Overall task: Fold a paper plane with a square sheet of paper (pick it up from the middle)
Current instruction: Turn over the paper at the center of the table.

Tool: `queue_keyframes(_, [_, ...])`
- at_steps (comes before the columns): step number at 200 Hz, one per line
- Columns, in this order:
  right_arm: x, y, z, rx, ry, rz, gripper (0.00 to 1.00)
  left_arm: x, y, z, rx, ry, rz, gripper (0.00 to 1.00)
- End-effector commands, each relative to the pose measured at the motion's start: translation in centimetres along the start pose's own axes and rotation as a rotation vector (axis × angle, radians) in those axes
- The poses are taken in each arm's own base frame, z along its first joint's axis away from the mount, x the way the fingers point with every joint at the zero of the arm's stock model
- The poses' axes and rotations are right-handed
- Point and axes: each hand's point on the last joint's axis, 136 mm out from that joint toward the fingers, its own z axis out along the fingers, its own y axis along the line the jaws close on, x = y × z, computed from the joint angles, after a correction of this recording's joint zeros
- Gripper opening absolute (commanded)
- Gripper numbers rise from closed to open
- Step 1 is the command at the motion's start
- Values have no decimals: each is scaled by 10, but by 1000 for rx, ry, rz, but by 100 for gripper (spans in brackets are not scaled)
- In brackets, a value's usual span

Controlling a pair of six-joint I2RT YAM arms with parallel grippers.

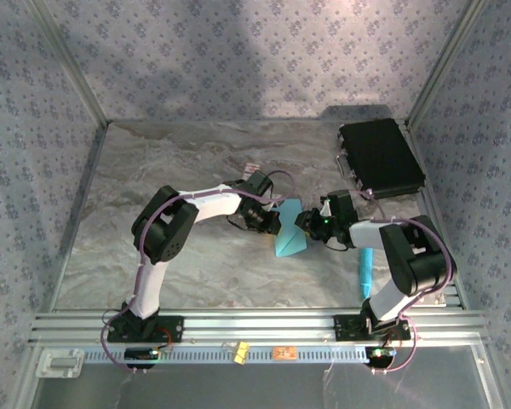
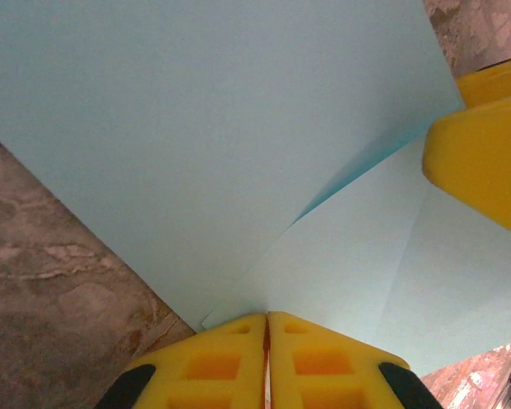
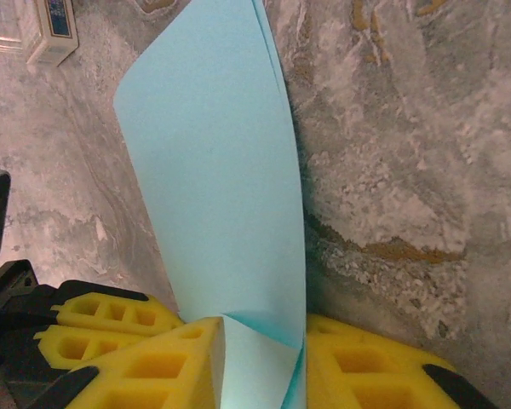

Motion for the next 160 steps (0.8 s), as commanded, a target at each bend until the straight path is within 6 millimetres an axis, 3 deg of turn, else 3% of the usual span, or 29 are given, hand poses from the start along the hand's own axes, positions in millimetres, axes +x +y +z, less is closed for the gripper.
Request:
queue_keyframes(1, [2, -6, 1, -16, 12, -11, 25, 13, 10, 2, -30, 42, -29, 10])
queue_keyframes(95, [-2, -1, -2, -61, 10, -33, 8, 7, 0, -10, -25, 13, -25, 17])
queue_keyframes(160, [-6, 10, -25, -1, -40, -122, 3, 4, -11, -53, -76, -84, -25, 26])
